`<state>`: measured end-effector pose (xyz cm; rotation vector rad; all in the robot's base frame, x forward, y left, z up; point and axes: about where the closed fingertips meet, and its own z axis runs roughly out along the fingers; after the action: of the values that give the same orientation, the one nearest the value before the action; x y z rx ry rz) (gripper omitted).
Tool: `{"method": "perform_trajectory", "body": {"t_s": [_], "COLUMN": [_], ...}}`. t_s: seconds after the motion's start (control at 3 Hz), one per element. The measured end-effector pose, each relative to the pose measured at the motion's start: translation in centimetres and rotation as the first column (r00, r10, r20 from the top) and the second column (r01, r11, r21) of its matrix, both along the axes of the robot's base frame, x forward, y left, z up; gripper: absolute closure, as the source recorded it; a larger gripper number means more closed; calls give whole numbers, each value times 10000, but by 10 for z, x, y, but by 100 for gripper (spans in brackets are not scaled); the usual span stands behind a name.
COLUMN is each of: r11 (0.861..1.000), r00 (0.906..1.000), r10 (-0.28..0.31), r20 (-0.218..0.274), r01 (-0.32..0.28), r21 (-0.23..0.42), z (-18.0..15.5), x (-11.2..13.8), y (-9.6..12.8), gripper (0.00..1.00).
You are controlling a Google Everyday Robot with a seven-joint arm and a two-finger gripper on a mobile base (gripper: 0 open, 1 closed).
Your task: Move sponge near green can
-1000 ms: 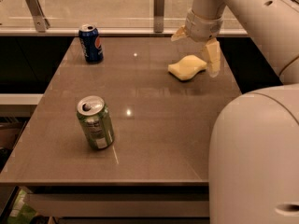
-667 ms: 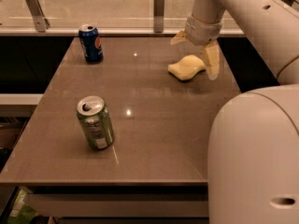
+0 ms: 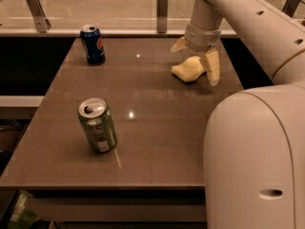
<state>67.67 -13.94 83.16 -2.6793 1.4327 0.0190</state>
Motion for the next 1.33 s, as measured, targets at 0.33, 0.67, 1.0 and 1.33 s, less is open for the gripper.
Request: {"method": "perform_trajectory", "body": {"t_s": [0.33,0.67,1.0,1.33], "r11": [9999,9995,9996,9997], "r00": [9998,9995,9996,9994], "r10": [120,280,265,259], "r20": [-130,-149,81,210], "r01": [-121,-282,-265,-259], "r21": [-93,-149,-69,-22], "z": [-7,-9,-12,-13], "x": [2,3,10,15], "y": [3,7,10,12], "gripper": [0,17,41,64]}}
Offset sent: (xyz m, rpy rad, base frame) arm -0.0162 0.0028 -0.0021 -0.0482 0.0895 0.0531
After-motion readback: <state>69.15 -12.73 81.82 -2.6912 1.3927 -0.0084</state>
